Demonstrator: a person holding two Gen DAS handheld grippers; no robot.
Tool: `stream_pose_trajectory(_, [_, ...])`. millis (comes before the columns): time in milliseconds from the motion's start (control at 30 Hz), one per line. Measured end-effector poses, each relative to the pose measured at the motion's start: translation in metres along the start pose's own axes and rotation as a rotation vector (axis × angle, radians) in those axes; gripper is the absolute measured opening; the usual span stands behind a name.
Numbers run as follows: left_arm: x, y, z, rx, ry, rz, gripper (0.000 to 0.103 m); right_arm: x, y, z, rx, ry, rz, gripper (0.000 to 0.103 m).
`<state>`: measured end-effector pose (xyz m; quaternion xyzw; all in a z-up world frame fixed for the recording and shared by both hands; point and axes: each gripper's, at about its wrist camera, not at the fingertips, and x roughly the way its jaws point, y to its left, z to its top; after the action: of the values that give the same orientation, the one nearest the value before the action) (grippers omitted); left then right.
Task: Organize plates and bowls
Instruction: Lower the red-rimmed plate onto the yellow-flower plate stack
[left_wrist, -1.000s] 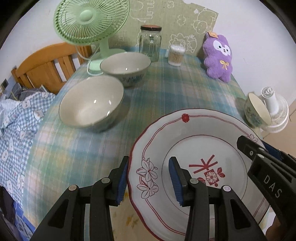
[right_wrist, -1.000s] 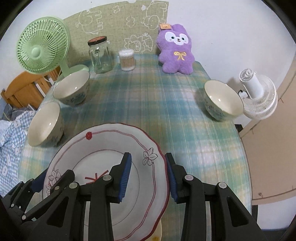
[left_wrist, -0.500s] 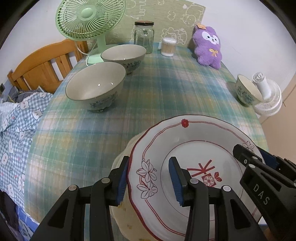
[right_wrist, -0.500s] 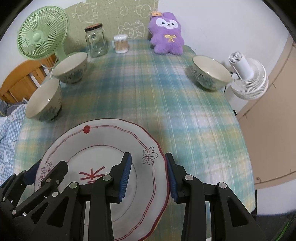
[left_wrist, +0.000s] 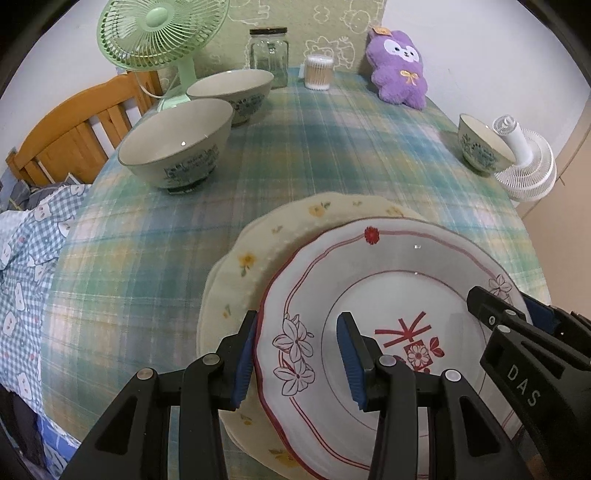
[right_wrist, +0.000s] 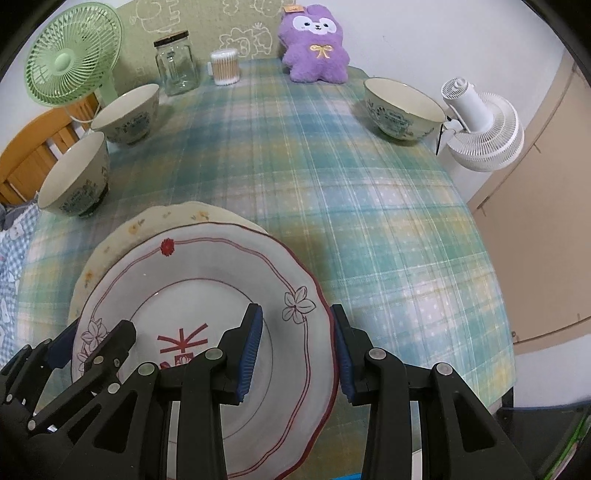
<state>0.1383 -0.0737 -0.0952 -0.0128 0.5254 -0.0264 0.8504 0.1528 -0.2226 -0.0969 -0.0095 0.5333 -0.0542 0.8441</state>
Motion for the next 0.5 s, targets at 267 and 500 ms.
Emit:
stream_pose_trajectory(267, [0.0028,-0.0063,-0.0079,0.028,-0.054,0.039,0.043,0.0004,0.0031,-0.0030,-0.052,-0.027,-0.022,0.040])
stream_pose_trajectory(500, [0.0019,-0.0087,-0.0096,0.033,-0.077,0.067,0.046,0.0008,0.0018,-0.0032,-0.087,-0.022,-0.015,0.040])
